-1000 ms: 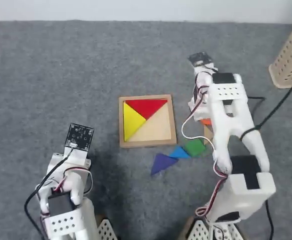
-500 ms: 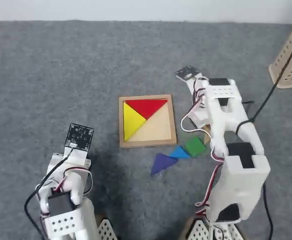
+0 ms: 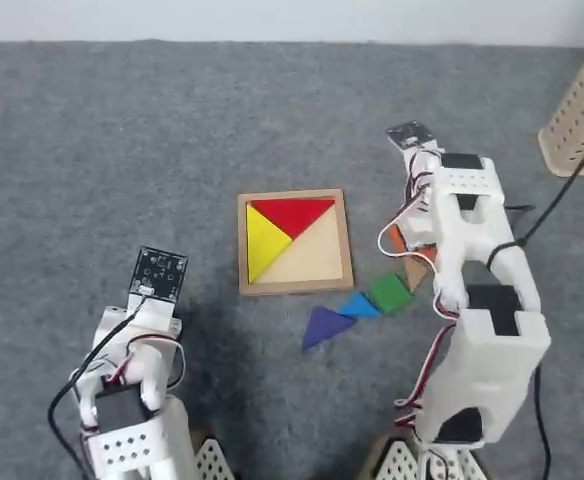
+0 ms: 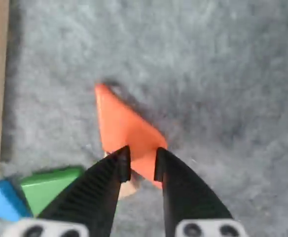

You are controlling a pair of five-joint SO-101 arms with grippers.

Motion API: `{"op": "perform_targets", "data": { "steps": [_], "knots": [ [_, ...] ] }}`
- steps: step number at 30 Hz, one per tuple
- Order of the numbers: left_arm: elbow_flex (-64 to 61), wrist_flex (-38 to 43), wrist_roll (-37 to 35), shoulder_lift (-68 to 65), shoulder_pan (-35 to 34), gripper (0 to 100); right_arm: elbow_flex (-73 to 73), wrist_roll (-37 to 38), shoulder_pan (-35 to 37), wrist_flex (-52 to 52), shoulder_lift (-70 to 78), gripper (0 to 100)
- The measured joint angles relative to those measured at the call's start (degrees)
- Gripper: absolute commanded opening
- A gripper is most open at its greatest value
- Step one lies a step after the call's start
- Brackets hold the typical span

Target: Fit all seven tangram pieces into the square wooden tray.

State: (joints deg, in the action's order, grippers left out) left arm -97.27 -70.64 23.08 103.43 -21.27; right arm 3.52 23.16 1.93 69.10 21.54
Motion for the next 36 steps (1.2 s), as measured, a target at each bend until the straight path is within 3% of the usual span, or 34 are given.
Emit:
{"op": "perform_targets", "data": {
  "steps": [7, 13, 16, 31, 36],
  "knots": [
    [0.0, 0.0, 0.0, 0.0, 0.0, 12, -3.3, 6.9, 0.1, 4.5, -1.8, 8.7],
    [0.0, 0.0, 0.0, 0.0, 0.0, 12, 0.4, 17.8, 0.7, 3.9, -2.5, 22.2],
    [0.0, 0.0, 0.0, 0.0, 0.0, 12, 3.8, 20.3, 2.1, 1.2, -2.5, 23.2],
    [0.0, 0.0, 0.0, 0.0, 0.0, 12, 5.4, 19.6, 1.8, -7.2, 0.6, 22.6],
    [0.0, 0.0, 0.0, 0.0, 0.0, 12, 5.2, 19.3, 1.8, -8.1, 1.5, 8.4]
  ]
}}
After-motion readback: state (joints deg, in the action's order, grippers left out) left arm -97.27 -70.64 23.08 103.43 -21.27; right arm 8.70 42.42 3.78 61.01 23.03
